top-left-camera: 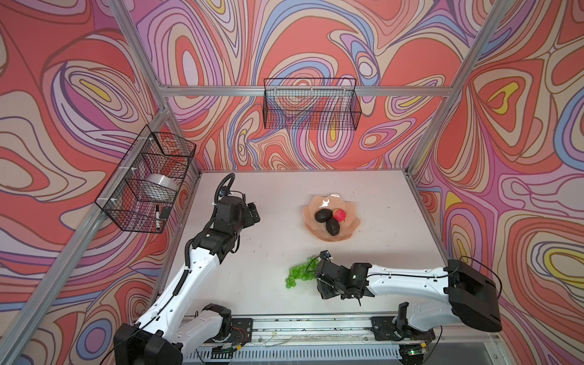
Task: Place and organize the fake fruits in the fruit bowl
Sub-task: 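Withdraw the left gripper while the right gripper grasps the other red apple, then carry the red apple with the right gripper and lower it into the bowl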
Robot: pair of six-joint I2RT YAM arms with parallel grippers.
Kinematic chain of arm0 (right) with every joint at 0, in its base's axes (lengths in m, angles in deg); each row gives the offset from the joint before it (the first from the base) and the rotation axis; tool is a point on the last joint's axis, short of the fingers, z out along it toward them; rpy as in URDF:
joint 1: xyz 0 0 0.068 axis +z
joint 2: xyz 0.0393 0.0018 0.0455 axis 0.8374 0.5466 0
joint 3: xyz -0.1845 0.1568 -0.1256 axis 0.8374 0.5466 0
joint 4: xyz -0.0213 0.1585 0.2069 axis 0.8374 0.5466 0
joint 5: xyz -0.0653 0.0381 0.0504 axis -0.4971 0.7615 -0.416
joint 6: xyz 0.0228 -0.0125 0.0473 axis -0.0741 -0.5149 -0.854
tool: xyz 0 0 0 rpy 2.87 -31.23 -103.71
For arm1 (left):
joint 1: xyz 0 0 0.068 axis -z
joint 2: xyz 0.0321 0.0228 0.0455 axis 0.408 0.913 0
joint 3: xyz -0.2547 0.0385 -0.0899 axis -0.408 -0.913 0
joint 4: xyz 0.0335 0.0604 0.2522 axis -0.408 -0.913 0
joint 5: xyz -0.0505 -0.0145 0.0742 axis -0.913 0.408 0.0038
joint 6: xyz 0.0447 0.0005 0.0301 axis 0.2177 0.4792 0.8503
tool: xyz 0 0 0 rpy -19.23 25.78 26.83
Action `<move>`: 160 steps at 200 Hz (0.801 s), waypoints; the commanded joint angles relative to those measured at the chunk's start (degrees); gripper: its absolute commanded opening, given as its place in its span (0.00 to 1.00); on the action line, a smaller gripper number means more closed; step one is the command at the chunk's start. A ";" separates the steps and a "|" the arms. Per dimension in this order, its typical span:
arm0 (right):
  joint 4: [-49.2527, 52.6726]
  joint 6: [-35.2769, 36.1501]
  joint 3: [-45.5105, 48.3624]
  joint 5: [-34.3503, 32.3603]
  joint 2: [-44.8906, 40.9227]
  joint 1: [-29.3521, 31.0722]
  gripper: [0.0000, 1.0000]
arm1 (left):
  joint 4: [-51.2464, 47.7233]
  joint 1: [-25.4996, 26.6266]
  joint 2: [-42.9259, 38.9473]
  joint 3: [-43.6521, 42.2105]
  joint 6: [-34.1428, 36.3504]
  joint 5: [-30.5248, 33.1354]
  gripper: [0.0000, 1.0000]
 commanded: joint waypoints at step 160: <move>-5.86 33.56 -41.42 1.08 26.34 -43.31 0.47 | -6.03 -0.63 -15.77 -11.75 3.32 -21.27 0.91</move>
